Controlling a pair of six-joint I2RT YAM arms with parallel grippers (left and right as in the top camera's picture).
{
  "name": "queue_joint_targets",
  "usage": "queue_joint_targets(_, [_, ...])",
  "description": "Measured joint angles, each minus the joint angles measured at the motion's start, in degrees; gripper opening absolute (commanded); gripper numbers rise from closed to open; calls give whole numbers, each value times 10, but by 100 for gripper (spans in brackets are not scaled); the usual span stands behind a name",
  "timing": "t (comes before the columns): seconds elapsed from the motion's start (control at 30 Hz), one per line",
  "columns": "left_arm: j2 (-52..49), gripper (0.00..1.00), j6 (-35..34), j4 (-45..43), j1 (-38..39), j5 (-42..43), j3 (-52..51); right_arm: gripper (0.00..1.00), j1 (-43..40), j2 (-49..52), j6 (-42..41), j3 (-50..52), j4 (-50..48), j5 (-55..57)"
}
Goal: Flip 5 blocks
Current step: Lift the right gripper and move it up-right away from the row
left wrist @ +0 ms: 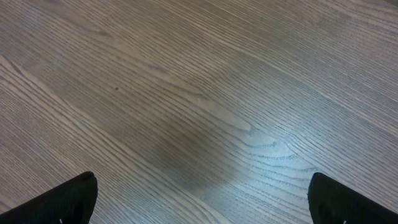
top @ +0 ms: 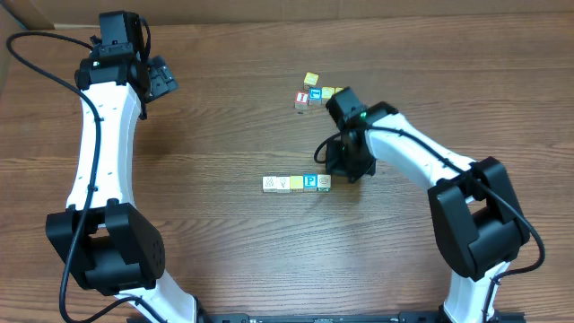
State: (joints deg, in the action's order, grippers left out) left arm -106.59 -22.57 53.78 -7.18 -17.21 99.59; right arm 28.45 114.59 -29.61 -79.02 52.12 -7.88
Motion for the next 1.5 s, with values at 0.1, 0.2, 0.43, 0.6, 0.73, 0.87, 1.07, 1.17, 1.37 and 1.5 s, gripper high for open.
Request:
queue_joint_targets(0.1, [0, 100, 0, 0, 0, 0, 0, 4, 11, 0, -2, 20, -20, -12])
queue_joint_targets(0.2, [0, 100, 0, 0, 0, 0, 0, 4, 19, 0, -2, 23, -34, -19])
queue_joint_targets(0.43, [0, 100, 0, 0, 0, 0, 0, 4, 20, 0, -3, 23, -39, -23])
queue_joint_targets(0.6, [0, 100, 0, 0, 0, 0, 0, 4, 19, 0, -3, 23, -34, -14])
queue_joint_targets(0.73, [0, 100, 0, 0, 0, 0, 0, 7, 3, 0, 1, 15, 0, -4])
queue_joint_targets(0.87, [0, 100, 0, 0, 0, 0, 0, 15, -30, 0, 11, -15, 17, 4])
queue_joint_targets(1.07, [0, 100, 0, 0, 0, 0, 0, 25, -57, -2, 16, -30, -1, 9])
queue_joint_targets(1.17, [0, 100, 0, 0, 0, 0, 0, 28, -57, -2, 16, -30, -1, 9])
queue_joint_targets(1.37, [0, 100, 0, 0, 0, 0, 0, 39, -56, -2, 16, -30, 0, 9])
queue_joint_targets(1.5, [0, 100, 0, 0, 0, 0, 0, 49, -56, -2, 16, -30, 0, 9])
